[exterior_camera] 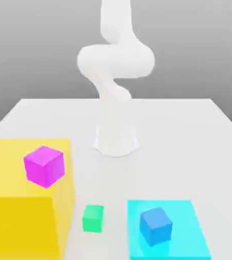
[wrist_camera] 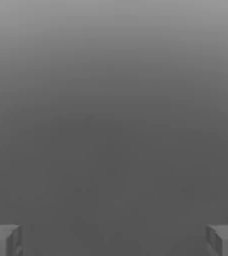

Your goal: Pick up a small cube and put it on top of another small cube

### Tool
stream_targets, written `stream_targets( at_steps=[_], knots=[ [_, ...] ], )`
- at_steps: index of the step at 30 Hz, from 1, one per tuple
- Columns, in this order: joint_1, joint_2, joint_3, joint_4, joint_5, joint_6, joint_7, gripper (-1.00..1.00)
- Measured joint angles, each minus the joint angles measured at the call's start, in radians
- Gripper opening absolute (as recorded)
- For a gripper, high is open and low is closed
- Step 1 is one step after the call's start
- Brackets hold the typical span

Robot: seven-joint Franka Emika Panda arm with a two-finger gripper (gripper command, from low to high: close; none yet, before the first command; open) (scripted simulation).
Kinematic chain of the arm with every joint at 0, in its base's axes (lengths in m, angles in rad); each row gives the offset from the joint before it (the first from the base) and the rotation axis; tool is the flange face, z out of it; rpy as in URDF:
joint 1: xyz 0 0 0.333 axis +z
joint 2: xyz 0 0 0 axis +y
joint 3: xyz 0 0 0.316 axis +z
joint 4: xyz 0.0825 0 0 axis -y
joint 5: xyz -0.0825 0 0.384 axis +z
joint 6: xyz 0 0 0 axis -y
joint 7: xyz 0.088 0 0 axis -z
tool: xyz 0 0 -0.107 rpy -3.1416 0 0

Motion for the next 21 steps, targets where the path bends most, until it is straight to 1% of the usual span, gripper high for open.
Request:
stream_targets(
  at_steps=[12,21],
  knots=[
    [-0.170,0.297,0.120,-0.149,0.047,0.179,0.489,0.00],
    [-0.272,0.520,0.194,-0.259,0.028,0.312,0.889,0.00]
  ],
)
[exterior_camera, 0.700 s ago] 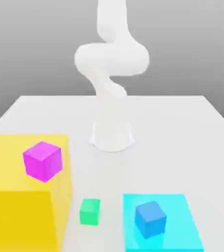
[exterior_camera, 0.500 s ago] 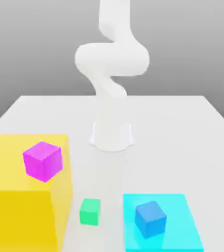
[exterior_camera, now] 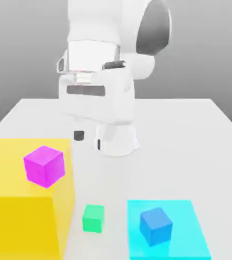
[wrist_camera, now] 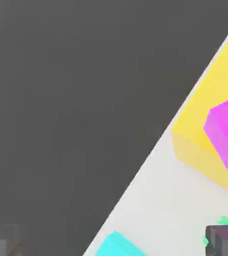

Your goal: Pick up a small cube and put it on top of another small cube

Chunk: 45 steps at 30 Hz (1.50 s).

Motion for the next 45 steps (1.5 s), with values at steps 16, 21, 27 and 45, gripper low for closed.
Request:
stream_targets(
  at_steps=[16,21,27,45],
  knots=[
    [0.002,0.445,-0.084,-0.124,-0.186,0.289,0.663,0.00],
    [0.051,0.540,-0.143,-0.105,-0.222,0.366,0.692,-1.00],
    [0.042,0.516,-0.131,-0.110,-0.211,0.348,0.684,-1.00],
    [0.048,0.377,-0.003,0.095,-0.405,-0.007,0.060,-1.00]
  ],
)
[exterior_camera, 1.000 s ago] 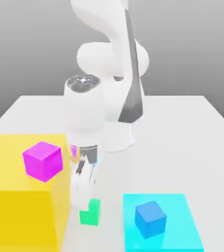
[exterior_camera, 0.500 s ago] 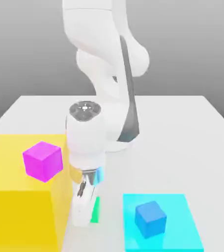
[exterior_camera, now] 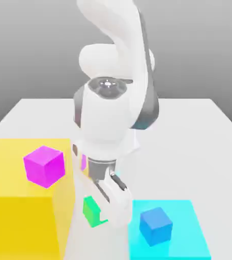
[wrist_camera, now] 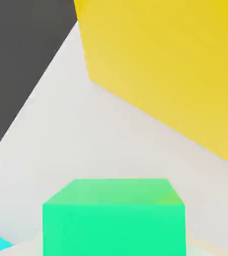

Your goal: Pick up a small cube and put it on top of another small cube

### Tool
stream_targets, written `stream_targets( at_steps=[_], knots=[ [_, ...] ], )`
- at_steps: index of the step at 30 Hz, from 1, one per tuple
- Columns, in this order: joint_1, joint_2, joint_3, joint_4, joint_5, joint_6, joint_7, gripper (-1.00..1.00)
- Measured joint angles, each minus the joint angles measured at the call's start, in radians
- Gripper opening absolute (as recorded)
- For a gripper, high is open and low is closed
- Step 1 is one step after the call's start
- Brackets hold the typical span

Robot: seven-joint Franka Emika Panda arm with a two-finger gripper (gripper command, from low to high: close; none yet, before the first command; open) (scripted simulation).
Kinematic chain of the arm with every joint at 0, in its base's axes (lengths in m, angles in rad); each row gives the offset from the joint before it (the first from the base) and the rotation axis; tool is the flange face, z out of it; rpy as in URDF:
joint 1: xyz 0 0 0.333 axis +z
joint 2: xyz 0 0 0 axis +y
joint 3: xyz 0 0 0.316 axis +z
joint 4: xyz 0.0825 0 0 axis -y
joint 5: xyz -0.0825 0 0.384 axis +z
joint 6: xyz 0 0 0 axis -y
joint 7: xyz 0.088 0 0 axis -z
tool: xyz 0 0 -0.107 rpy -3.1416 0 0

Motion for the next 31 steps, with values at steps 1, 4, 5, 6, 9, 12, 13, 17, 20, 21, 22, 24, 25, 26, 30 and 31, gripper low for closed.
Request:
stream_targets(
  at_steps=[1,4,5,6,9,12,13,17,20,21,22,24,25,26,30,31],
  knots=[
    [0.007,0.005,0.008,0.024,-0.026,-0.020,-0.045,-1.00],
    [0.018,0.010,0.020,0.110,-0.093,-0.101,-0.180,-1.00],
    [0.022,0.010,0.021,0.139,-0.112,-0.130,-0.225,-1.00],
    [0.027,0.011,0.023,0.170,-0.136,-0.158,-0.272,-1.00],
    [-0.010,-0.021,-0.011,0.249,-0.118,-0.267,-0.320,-1.00],
    [-0.103,-0.073,-0.068,0.290,-0.032,-0.359,-0.266,-1.00],
    [-0.137,-0.091,-0.084,0.299,0.000,-0.385,-0.238,-1.00],
    [-0.270,-0.166,-0.144,0.331,0.138,-0.491,-0.115,-1.00],
    [-0.367,-0.227,-0.192,0.356,0.246,-0.573,-0.014,-1.00],
    [-0.391,-0.244,-0.206,0.355,0.284,-0.589,0.029,-1.00],
    [-0.409,-0.258,-0.217,0.346,0.322,-0.592,0.076,-1.00],
    [-0.419,-0.246,-0.220,0.307,0.351,-0.540,0.110,-1.00],
    [-0.420,-0.232,-0.220,0.283,0.356,-0.502,0.116,-1.00],
    [-0.420,-0.217,-0.220,0.259,0.358,-0.462,0.118,1.00],
    [-0.420,-0.217,-0.220,0.259,0.358,-0.462,0.118,1.00],
    [-0.420,-0.217,-0.220,0.259,0.358,-0.462,0.118,1.00]
  ],
)
